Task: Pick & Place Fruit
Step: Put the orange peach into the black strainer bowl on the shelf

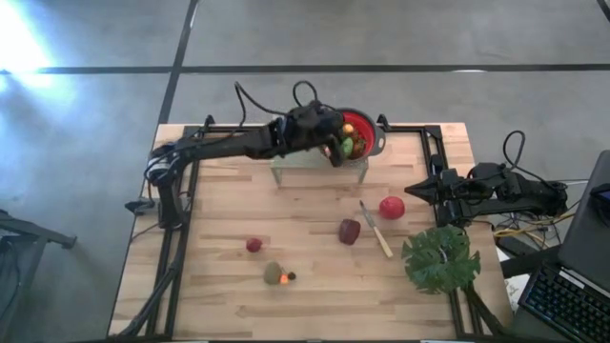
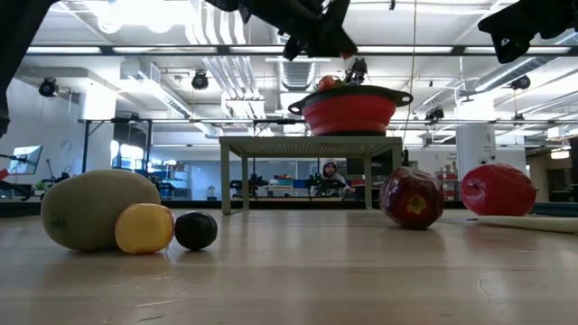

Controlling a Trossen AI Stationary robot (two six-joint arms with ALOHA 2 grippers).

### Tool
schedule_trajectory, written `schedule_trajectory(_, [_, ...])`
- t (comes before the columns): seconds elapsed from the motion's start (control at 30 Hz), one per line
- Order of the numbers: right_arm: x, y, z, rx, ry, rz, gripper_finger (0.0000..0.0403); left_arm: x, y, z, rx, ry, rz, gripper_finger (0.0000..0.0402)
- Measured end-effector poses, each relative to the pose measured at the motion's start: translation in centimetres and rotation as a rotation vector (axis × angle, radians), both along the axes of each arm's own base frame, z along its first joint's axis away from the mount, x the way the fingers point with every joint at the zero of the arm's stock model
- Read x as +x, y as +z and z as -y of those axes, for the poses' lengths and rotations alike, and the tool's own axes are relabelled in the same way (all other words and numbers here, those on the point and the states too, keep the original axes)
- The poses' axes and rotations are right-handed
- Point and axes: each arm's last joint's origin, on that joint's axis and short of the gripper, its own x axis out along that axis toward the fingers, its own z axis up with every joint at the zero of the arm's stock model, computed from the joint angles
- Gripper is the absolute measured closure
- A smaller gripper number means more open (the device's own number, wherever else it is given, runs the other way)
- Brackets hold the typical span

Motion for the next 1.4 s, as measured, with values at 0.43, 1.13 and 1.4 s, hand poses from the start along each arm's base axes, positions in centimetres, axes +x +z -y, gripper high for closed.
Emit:
schedule_trajectory(0.43, [0.0,0.0,0.0,0.0,0.0,0.0,0.0394,-0.8,-0.4,-2.8,-0.007,0.068,-0.014,0.0272])
schedule_trajectory(1.13, [0.0,0.0,0.0,0.0,0.0,0.0,0.0394,-0.1,-3.0,-3.3,0.025,0.059,-0.102,0.0232])
schedule_trajectory(1.4, [0.0,0.0,0.0,0.0,0.0,0.0,0.0394,-0.2,-2.6,-3.2,0.031,0.058,-0.1,0.0194])
